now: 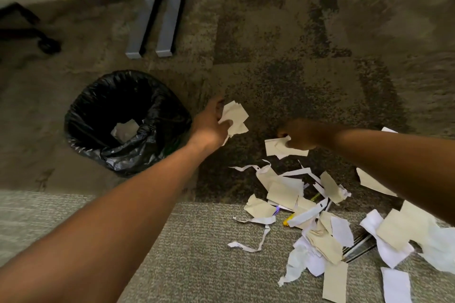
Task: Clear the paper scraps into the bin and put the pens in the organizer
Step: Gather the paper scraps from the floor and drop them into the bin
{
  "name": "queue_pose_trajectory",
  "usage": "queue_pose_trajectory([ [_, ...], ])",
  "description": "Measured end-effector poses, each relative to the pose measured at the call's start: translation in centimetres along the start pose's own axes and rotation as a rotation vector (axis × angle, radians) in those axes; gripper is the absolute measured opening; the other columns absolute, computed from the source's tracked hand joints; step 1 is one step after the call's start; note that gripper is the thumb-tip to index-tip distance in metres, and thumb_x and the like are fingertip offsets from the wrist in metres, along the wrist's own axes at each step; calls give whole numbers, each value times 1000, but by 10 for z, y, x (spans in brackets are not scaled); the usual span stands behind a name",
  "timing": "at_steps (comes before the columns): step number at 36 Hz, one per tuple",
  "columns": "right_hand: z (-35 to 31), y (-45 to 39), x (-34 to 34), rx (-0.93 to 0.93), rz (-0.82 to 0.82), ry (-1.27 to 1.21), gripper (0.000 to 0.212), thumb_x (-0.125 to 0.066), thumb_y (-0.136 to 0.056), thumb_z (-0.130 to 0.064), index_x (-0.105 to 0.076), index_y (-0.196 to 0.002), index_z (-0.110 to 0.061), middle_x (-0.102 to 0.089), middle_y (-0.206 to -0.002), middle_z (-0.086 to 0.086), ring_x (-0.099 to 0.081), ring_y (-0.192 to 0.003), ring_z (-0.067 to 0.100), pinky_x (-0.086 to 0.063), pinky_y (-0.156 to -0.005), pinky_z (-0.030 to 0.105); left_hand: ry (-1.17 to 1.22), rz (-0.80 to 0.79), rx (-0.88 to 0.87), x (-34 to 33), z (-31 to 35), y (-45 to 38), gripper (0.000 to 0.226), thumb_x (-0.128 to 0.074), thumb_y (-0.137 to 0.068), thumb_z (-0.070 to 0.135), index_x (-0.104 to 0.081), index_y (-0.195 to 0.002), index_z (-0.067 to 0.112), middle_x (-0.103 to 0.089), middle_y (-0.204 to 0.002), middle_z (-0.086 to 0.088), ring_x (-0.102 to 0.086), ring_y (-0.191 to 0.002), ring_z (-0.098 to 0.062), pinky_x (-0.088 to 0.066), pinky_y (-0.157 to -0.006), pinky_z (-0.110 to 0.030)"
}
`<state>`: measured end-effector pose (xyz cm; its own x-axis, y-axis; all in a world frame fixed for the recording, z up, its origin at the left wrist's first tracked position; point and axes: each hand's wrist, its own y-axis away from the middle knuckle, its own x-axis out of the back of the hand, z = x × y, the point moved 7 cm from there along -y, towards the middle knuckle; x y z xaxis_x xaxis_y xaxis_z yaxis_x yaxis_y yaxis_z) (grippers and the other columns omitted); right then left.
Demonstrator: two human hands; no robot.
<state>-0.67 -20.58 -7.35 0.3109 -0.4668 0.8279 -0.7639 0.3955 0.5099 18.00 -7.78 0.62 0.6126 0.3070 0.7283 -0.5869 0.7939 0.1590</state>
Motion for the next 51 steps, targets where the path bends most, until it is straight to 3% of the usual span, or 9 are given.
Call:
queue_pose_trajectory([
  [9, -17, 0, 29, -22, -2, -31, 44, -59, -94, -27, -53, -136, -15, -57, -135, 9, -53, -121, 25, -41, -92, 30, 36, 78, -115, 51, -3, 15, 40, -68, -87, 19, -61, -126, 16, -69, -110, -1, -64, -102, -19, -48, -82, -25],
  [13, -44, 0, 67, -7, 99, -113, 44, -60, -93, -27, -55, -133, -13, -58, -131, 11, -55, -115, 26, -41, -84, 30, 15, 153, -130, 84, -6, 18, 40, -70, -85, 22, -62, -124, 20, -70, -109, 3, -62, -98, -13, -46, -80, -24],
  [18, -97, 2, 123, 61, 252, -257, 30, -65, -90, -24, -63, -118, -12, -63, -120, 10, -58, -103, 23, -45, -79, 32, 47, 317, -81, 129, -13, 21, 39, -71, -85, 28, -64, -122, 22, -56, -80, 21, -55, -75, -3, -36, -61, -12],
  [20, -119, 3, 145, 101, 309, -338, 24, -66, -90, -24, -64, -111, -14, -64, -114, 5, -56, -98, 17, -44, -73, 29, 92, 366, -47, 141, -17, 23, 39, -71, -85, 28, -63, -123, 22, -55, -78, 21, -58, -77, -7, -41, -65, -19],
  [24, -160, 5, 183, 130, 422, -480, 20, -69, -88, -23, -66, -107, -17, -64, -101, -3, -58, -91, 14, -42, -62, 21, 201, 434, 28, 162, -24, 30, 43, -71, -86, 28, -60, -127, 21, -60, -82, 17, -60, -80, -5, -46, -68, -23],
  [29, -200, 1, 208, 131, 494, -711, 21, -70, -86, -18, -68, -107, -19, -67, -101, -5, -62, -85, 10, -51, -71, 27, 346, 523, 102, 195, -43, 38, 43, -71, -87, 28, -59, -127, 19, -71, -98, 6, -67, -88, -10, -56, -78, -31],
  [40, -283, -30, 204, 67, 529, -1004, 28, -71, -86, -21, -63, -112, -12, -68, -109, 6, -65, -95, 21, -56, -87, 39, 379, 607, 321, 224, -114, 64, 21, -74, -84, 25, -65, -101, 16, -71, -97, -6, -67, -91, -26, -55, -80, -38],
  [45, -313, -47, 187, 58, 511, -950, 14, -71, -86, -30, -61, -89, -21, -67, -93, 1, -61, -74, 11, -51, -62, 27, 472, 611, 406, 227, -126, 65, 59, -70, -85, 40, -53, -133, 11, -69, -113, -8, -66, -104, -29, -53, -93, -45],
  [51, -314, -57, 168, 14, 445, -937, 46, -69, -88, -34, -58, -123, -6, -67, -112, 12, -66, -95, 25, -55, -90, 46, 481, 564, 424, 222, -133, 58, 76, -73, -83, 43, -42, -144, 9, -64, -130, -7, -60, -118, -25, -48, -101, -36],
])
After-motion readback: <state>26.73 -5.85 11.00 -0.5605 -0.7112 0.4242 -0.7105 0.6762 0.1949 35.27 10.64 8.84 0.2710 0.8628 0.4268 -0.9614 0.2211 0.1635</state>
